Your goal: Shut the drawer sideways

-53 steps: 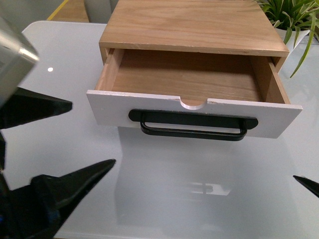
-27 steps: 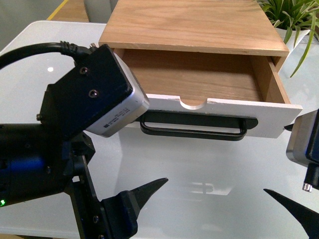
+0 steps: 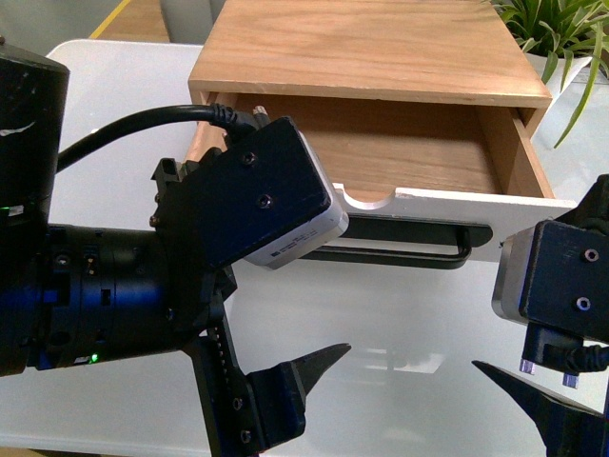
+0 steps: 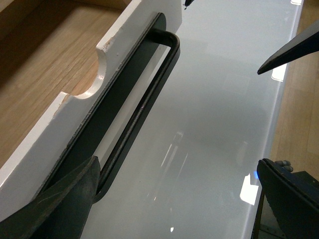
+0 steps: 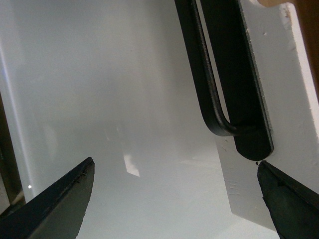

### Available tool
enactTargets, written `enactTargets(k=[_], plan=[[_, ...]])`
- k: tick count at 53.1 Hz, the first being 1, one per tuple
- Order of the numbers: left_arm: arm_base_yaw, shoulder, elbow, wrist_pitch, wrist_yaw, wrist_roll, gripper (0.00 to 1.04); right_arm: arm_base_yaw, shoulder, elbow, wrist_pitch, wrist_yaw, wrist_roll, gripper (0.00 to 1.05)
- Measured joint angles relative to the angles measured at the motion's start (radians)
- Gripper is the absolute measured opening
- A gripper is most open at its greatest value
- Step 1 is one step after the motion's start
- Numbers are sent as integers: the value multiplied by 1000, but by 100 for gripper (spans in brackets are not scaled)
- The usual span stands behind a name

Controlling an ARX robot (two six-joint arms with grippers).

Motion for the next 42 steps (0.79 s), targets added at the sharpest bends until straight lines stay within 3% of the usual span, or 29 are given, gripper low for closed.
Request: enactTargets(k=[42], plan=[[8,130,152,-105,11,64,96,25,65,57,13,7,-17,96]])
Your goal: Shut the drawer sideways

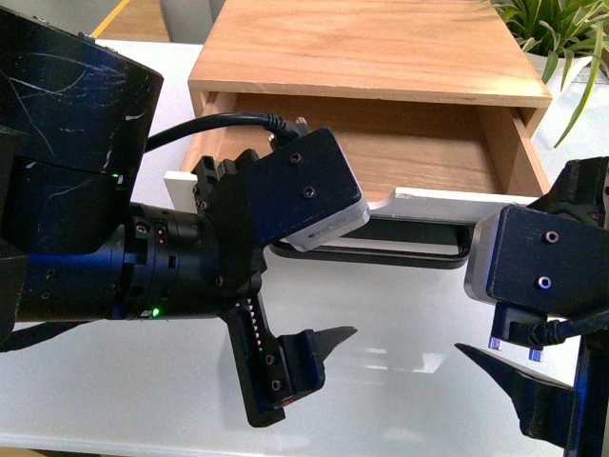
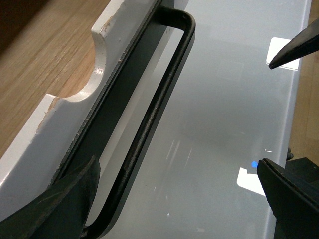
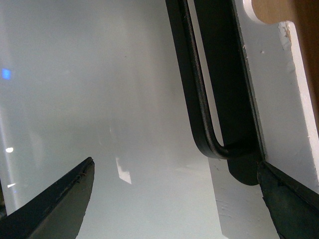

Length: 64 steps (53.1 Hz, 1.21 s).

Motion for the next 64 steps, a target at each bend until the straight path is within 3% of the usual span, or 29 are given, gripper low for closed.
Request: enactTargets(k=[41,64], plan=[[8,63,79,-76,3,64,96,85,125,69,36,30,6,96],[8,81,97,-95,6,87,96,90,190,101,47,37,8,96]])
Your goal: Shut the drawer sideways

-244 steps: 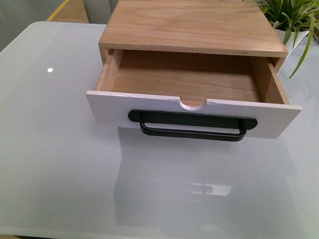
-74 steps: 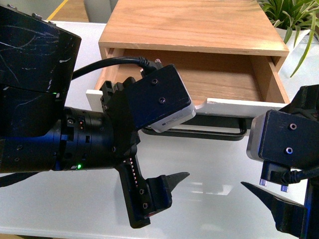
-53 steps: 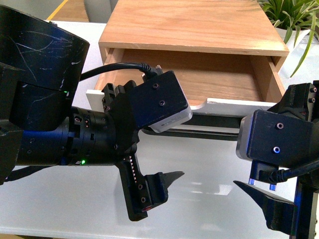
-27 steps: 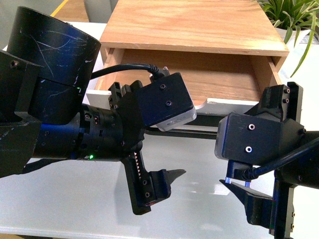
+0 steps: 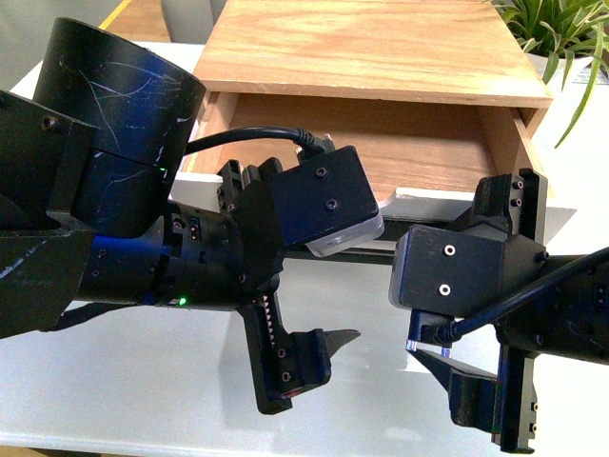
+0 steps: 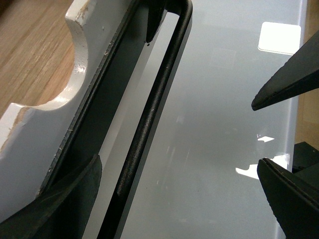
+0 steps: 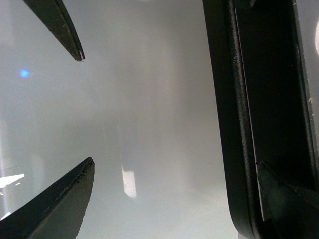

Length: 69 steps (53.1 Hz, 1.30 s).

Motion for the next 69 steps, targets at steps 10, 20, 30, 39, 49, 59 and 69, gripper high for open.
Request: enactTargets(k=[10,20,30,39,49,59,69], plan=[[0,8,12,-7,0,1,96,-21,5,13,3,-5,2,96],[0,27,35,-11,1,0,96,-39,20,28,2,-16,-2,96],[-1,32,50,-18,7,-10,96,-47,33,42,2,-32,-5,96],[0,32,58,-19,16,-17,96,-52,47,43,24,-35,-29,96],[2,32,58,-9,18,-20,96,-52,63,37,60,-35,-64,96],[3,36,60,10,4,-17,96,-54,71,39,79,-23,-73,96],[21,37,84,19,-21,-18,96,-68,72,66,94,4,-73,96]])
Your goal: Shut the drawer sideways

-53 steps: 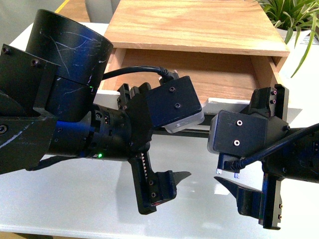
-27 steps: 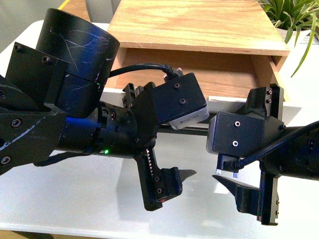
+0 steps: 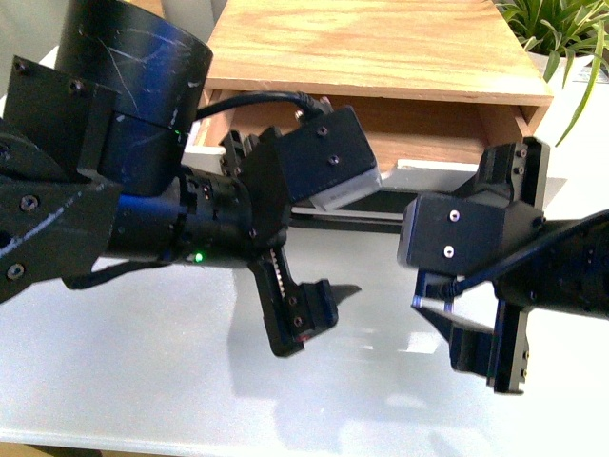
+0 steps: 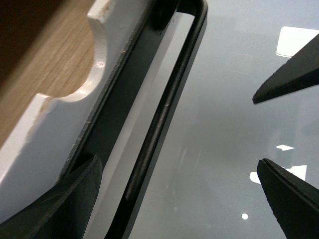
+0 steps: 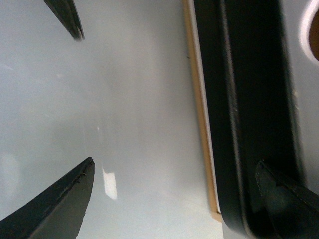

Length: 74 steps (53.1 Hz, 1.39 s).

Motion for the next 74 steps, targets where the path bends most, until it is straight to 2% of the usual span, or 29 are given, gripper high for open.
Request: enactTargets(k=[29,54,65,74], plan=[[13,85,131,-10,-45,11,96,-29,83,89,67,44,0,96],[11,170,273,-7,-142,6,96,-53,170,196,135,108,16,96],[19,175,294,-11,-167,-4,96,-77,196,208,145,158,34,96],[19,175,295,-11,-175,-14,96,-80,206,209,147,160,47,96]])
